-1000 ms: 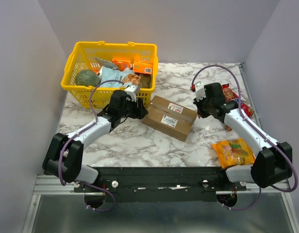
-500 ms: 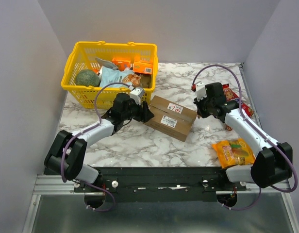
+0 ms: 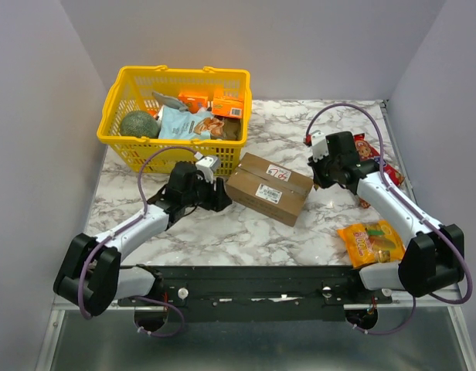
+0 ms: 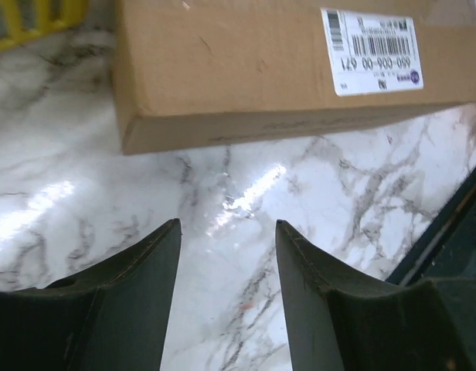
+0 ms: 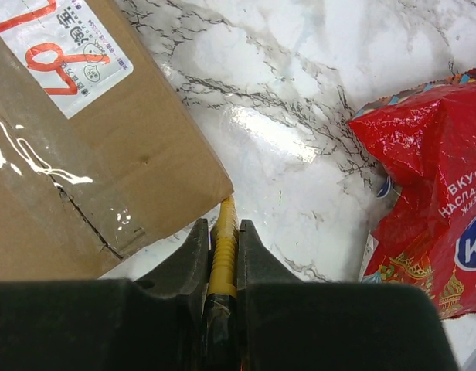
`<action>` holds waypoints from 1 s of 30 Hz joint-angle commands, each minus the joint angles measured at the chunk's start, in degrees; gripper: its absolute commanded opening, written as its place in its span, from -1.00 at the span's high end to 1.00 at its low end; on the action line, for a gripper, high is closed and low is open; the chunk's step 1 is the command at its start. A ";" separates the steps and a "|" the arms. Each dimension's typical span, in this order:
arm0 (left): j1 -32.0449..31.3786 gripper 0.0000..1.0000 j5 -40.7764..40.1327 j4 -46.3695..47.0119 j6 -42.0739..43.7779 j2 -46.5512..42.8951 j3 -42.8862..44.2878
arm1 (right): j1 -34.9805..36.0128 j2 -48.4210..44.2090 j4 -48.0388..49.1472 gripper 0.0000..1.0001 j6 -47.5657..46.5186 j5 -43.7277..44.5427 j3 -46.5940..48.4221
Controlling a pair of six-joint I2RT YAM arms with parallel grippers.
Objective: Unpack the express box
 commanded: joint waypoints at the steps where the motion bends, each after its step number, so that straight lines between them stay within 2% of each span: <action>1: 5.81 -0.29 -7.18 0.99 -2.03 -0.95 3.07 | 0.26 0.31 1.14 0.99 1.05 1.23 1.86; 4: 6.79 -0.31 -5.87 4.76 -2.65 1.51 4.21 | 0.08 -0.13 0.70 0.99 1.67 1.14 1.25; 10: 6.52 -0.36 3.26 14.07 -7.22 5.73 3.08 | 0.08 -1.01 -0.44 0.99 2.46 0.44 1.33; 16: 2.49 -0.38 6.53 20.41 -8.98 10.56 1.58 | 0.00 -1.71 -0.44 0.99 1.58 0.79 0.81; 23: -1.56 -0.37 6.53 17.87 -4.94 10.66 1.93 | -0.62 -3.03 -0.44 0.99 0.97 1.23 -1.13; 30: -7.35 -0.36 11.71 13.40 2.09 8.46 2.54 | -3.52 -2.42 -2.37 0.99 -0.53 1.41 -1.13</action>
